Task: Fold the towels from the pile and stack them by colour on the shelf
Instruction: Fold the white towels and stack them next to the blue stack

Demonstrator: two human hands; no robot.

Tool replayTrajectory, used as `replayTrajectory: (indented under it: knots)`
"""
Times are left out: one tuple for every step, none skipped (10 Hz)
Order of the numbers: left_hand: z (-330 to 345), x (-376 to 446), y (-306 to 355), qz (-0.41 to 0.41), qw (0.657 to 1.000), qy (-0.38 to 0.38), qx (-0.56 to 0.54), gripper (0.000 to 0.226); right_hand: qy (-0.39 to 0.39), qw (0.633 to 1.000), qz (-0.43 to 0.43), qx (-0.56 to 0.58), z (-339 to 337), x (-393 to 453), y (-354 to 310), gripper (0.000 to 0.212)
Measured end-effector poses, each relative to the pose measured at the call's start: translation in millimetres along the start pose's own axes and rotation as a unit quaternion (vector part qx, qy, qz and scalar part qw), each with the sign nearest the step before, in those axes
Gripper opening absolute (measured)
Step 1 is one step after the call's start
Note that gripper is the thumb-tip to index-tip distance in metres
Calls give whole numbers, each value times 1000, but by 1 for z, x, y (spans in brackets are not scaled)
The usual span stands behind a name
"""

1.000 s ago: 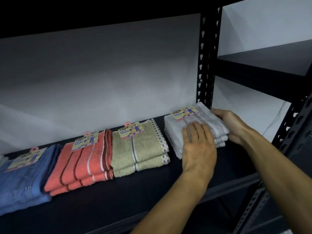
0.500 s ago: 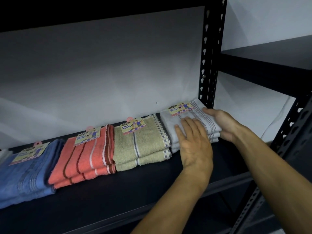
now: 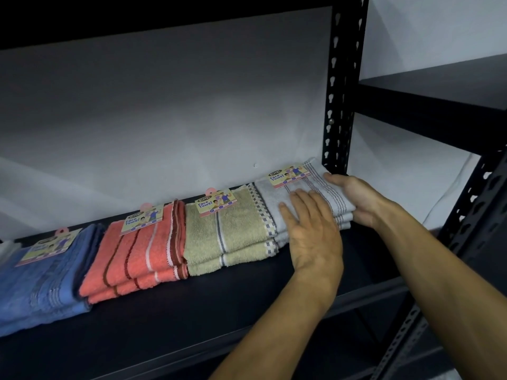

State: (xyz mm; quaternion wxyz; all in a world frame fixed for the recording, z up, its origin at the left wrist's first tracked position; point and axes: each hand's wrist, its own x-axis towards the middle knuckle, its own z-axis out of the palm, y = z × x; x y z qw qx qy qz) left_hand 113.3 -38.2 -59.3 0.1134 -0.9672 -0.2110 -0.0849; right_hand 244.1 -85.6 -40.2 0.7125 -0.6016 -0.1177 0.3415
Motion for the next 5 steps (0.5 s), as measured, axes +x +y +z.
replayTrajectory:
  knots:
    - [0,1,0,6,1000,-8,-1,88,0,1000,-1,4,0,0,0,39]
    - [-3,-1,-1,6,1000,1,7,87,-5,1000,-8,2,1,-4,0,40]
    - [-11,-12,-8,20,999,43,-6,88,21,999,-45,22,4,-10,-2,37]
    - [-18,-38,-25,65,980,162,-94,85,156,976,-149,-19,5,-22,1,24]
    - [4,-94,-53,170,934,281,-141,65,309,900,-282,-126,8,-65,25,13]
